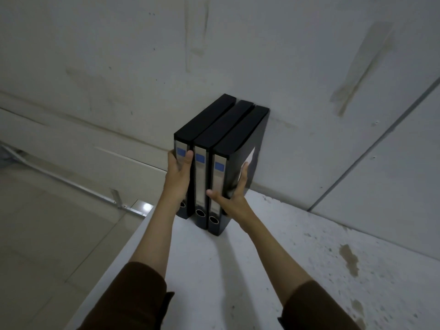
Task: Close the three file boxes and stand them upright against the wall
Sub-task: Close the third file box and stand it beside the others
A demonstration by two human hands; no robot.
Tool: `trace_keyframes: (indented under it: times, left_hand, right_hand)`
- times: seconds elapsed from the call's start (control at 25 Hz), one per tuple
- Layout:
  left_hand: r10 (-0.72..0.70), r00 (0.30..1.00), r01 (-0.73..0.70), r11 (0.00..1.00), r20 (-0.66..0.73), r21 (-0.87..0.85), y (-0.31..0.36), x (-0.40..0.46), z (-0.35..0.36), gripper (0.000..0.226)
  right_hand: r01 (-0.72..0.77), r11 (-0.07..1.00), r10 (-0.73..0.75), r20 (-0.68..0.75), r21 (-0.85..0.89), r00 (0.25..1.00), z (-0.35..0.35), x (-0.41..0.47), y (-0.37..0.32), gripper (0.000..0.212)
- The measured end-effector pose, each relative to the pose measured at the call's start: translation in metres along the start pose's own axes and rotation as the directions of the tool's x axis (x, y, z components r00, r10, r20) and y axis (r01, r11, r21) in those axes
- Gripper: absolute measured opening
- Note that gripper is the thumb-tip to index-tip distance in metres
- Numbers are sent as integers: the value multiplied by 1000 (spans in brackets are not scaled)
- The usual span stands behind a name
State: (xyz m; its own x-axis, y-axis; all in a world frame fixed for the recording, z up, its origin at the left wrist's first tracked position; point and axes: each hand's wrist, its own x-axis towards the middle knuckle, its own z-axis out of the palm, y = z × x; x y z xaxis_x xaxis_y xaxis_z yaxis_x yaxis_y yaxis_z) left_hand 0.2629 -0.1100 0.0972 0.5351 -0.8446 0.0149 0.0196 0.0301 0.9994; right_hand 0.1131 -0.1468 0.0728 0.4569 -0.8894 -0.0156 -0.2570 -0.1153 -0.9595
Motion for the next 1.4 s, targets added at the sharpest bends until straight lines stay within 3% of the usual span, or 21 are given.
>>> trace_keyframes:
  times: [0.28,0.56,0.88,1.12,1.4]
  left_hand:
    - [-1,992,-1,1000,125,12,-3,7,-8,85]
    - [30,997,-30,1000,66,-8,-4,2,-9,82]
    - [18,999,-18,1000,28,8,0,-1,0,84]
    - [20,999,-19,999,36,-26,-1,-1,-2,85]
    - [94,994,-94,995,-52,-8,3,-7,-3,56]
  right_hand:
    - [69,998,-69,-33,-4,997,11,15,1,128]
    - [166,979,-186,-181,-122,966,6,10,-4,129]
    - [174,978,-181,-60,-114,982,-3,13,-14,128]
    - [143,966,-160,-62,-215,985,-11,9,-12,129]
    - [219,946,-265,-184,-238,947,-14,5,-21,127]
